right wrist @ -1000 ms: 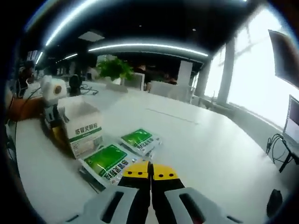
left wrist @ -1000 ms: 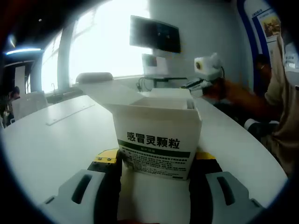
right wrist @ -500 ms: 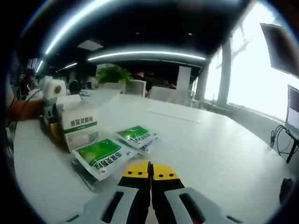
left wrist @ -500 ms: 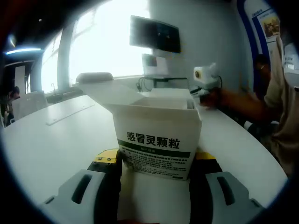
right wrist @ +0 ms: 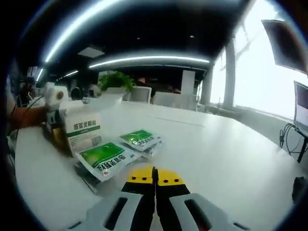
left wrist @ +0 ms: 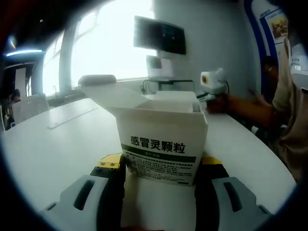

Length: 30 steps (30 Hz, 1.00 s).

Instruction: Take out ganmaoling bag from box put it on table

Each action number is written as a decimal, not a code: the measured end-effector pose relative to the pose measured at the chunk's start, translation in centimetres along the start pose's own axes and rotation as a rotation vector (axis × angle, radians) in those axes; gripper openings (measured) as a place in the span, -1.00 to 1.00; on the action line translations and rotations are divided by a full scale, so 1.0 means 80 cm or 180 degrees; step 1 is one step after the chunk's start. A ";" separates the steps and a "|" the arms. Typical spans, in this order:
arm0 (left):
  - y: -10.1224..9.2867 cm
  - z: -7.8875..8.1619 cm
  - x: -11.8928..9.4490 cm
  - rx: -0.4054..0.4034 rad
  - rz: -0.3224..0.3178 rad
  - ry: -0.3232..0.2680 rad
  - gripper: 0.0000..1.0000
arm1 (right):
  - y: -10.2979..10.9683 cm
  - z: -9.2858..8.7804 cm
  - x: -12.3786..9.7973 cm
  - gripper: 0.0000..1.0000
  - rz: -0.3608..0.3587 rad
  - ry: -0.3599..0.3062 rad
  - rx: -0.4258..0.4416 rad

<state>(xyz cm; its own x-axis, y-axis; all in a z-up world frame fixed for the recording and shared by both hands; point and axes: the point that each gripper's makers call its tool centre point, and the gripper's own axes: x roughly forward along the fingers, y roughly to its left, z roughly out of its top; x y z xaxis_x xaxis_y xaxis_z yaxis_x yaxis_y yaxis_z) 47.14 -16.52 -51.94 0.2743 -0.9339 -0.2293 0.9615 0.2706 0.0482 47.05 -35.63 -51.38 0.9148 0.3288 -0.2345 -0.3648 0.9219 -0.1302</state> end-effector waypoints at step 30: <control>0.000 -0.001 0.000 0.0005 0.0001 0.0004 -0.02 | 0.002 0.002 -0.002 -1.00 0.0028 -0.0048 -0.0015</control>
<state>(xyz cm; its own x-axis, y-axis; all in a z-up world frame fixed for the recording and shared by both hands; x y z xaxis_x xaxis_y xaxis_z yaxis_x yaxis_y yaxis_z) 47.12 -16.51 -51.99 0.2746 -0.9335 -0.2304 0.9614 0.2705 0.0498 46.88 -35.53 -51.23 0.9140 0.3401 -0.2211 -0.3737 0.9180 -0.1326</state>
